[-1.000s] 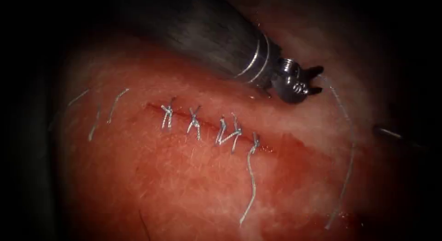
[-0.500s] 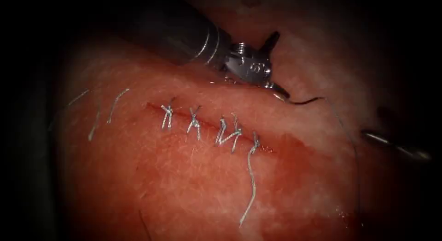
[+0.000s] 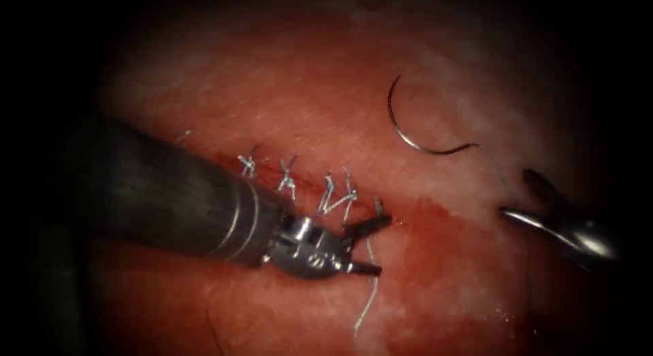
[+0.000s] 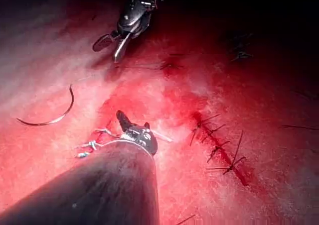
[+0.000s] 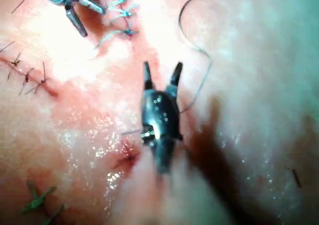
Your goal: Wound Closure
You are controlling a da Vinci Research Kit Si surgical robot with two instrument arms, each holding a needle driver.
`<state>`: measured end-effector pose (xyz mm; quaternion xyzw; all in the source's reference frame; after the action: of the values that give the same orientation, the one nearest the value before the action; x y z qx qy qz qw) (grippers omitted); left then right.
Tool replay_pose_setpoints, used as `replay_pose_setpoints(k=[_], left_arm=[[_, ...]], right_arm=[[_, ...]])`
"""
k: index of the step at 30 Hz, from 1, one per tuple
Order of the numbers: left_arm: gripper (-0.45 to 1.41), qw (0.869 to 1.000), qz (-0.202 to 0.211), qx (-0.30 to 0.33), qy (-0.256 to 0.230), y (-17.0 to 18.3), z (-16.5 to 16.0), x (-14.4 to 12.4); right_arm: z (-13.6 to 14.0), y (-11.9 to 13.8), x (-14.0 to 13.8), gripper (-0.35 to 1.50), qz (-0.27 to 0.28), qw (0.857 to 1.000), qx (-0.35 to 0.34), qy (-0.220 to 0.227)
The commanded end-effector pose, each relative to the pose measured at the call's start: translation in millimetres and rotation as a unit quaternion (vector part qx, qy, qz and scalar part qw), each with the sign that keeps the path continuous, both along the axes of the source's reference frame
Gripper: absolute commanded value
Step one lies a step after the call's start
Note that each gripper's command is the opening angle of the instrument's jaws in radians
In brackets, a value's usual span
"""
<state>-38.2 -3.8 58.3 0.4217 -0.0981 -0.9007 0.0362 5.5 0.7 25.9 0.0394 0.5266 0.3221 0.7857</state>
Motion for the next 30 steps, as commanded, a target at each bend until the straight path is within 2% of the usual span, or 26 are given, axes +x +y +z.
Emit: replay_pose_setpoints(k=[1, 2, 3, 4, 5, 6, 7, 8, 9, 10, 11, 12, 13, 14, 15, 18, 19, 21, 26, 30], left_arm=[[0.26, 1.000, 0.006, 0.002, 0.001, -1.8, 0.7, -0.2], [0.26, 0.997, -0.043, 0.063, -0.009, -3.1, 1.2, 0.5], [0.29, 0.993, -0.079, 0.088, -0.004, -3.9, 1.5, 0.9], [0.29, 0.993, -0.079, 0.088, -0.004, -3.9, 1.5, 0.9], [0.37, 0.984, -0.128, 0.123, 0.000, -5.1, 1.9, 1.2], [0.37, 0.984, -0.128, 0.123, 0.000, -5.1, 1.9, 1.2], [0.41, 0.977, -0.153, 0.149, -0.007, -5.7, 2.2, 1.3], [0.56, 0.960, -0.188, 0.204, -0.028, -7.1, 2.8, 1.3], [0.56, 0.960, -0.188, 0.204, -0.028, -7.1, 2.8, 1.3], [0.61, 0.951, -0.205, 0.229, -0.037, -7.6, 3.0, 1.3], [0.68, 0.935, -0.233, 0.263, -0.047, -8.3, 3.3, 1.3], [0.69, 0.912, -0.264, 0.308, -0.058, -9.3, 3.8, 1.4], [0.69, 0.912, -0.264, 0.308, -0.058, -9.3, 3.8, 1.4], [0.69, 0.900, -0.272, 0.333, -0.066, -9.7, 3.9, 1.3], [0.69, 0.877, -0.277, 0.383, -0.086, -10.1, 3.9, 1.2], [0.69, 0.857, -0.279, 0.421, -0.097, -10.0, 3.6, 1.0], [0.69, 0.857, -0.279, 0.421, -0.097, -10.0, 3.6, 1.0], [0.69, 0.844, -0.276, 0.445, -0.113, -10.0, 3.4, 0.7], [0.57, 0.842, -0.267, 0.452, -0.126, -10.3, 3.2, -0.7], [0.32, 0.844, -0.263, 0.448, -0.135, -10.3, 3.2, -2.1]], right_arm=[[0.0, -1.6, 1.5, 1.41, -0.011, 1.000, 0.003, 0.011], [-0.2, -1.8, 1.8, 1.40, -0.017, 1.000, 0.001, 0.016], [-0.2, -1.9, 2.0, 1.36, -0.017, 1.000, 0.000, 0.015], [-0.2, -1.9, 2.0, 1.36, -0.017, 1.000, 0.000, 0.015], [-0.3, -2.1, 2.3, 1.36, -0.014, 1.000, -0.001, 0.013], [-0.3, -2.1, 2.3, 1.36, -0.014, 1.000, -0.001, 0.013], [-0.3, -2.2, 2.5, 1.36, -0.014, 1.000, -0.001, 0.013], [-0.4, -2.3, 2.7, 1.36, -0.013, 1.000, -0.001, 0.012], [-0.4, -2.3, 2.7, 1.36, -0.013, 1.000, -0.001, 0.012], [-0.4, -2.3, 2.7, 1.36, -0.013, 1.000, -0.001, 0.012], [-0.4, -2.3, 2.8, 1.36, -0.013, 1.000, -0.001, 0.012], [-0.4, -2.3, 2.9, 1.36, -0.012, 1.000, -0.001, 0.012], [-0.4, -2.3, 2.9, 1.36, -0.012, 1.000, -0.001, 0.012], [-0.4, -2.3, 3.0, 1.36, -0.012, 1.000, -0.001, 0.012], [-0.4, -2.3, 3.0, 1.35, -0.012, 1.000, -0.001, 0.012], [-0.3, -2.3, 3.0, 1.35, -0.012, 1.000, -0.001, 0.012], [-0.3, -2.3, 3.0, 1.35, -0.012, 1.000, -0.001, 0.012], [-0.3, -2.4, 3.0, 1.35, -0.011, 1.000, -0.001, 0.011], [-0.3, -2.5, 3.2, 1.35, -0.009, 1.000, -0.003, 0.011], [-0.3, -2.5, 3.4, 1.35, -0.009, 1.000, -0.003, 0.011]])
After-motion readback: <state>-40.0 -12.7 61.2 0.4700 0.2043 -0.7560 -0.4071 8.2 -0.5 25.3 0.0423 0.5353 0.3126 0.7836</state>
